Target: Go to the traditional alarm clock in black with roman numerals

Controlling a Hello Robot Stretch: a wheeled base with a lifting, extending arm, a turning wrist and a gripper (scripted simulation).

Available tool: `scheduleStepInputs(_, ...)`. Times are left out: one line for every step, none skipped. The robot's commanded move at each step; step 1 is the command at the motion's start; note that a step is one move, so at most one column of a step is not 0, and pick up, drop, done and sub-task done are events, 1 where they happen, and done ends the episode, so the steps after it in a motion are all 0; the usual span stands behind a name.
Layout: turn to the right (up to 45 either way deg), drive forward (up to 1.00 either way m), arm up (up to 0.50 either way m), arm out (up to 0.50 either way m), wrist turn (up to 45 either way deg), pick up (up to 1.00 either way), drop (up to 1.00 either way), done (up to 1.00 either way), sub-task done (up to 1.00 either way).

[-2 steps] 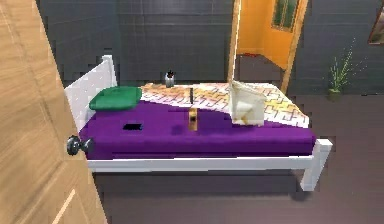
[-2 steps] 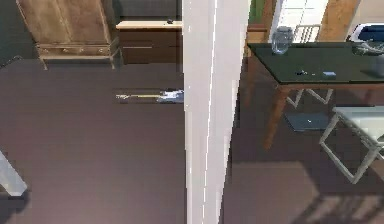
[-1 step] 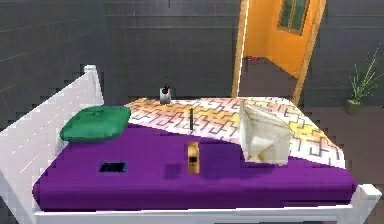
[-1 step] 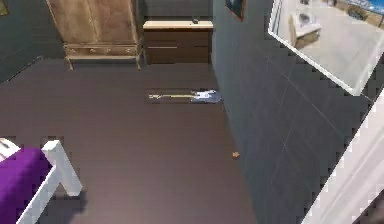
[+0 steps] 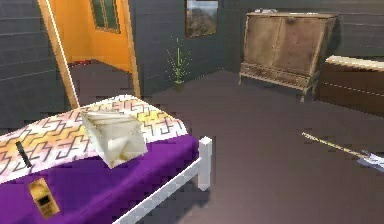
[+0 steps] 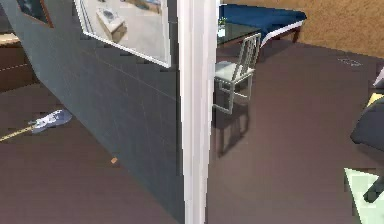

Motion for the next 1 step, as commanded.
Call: scheduleStepInputs(27.0,0.00,0.00,0.00,0.0,0.00,0.00,0.00,0.00)
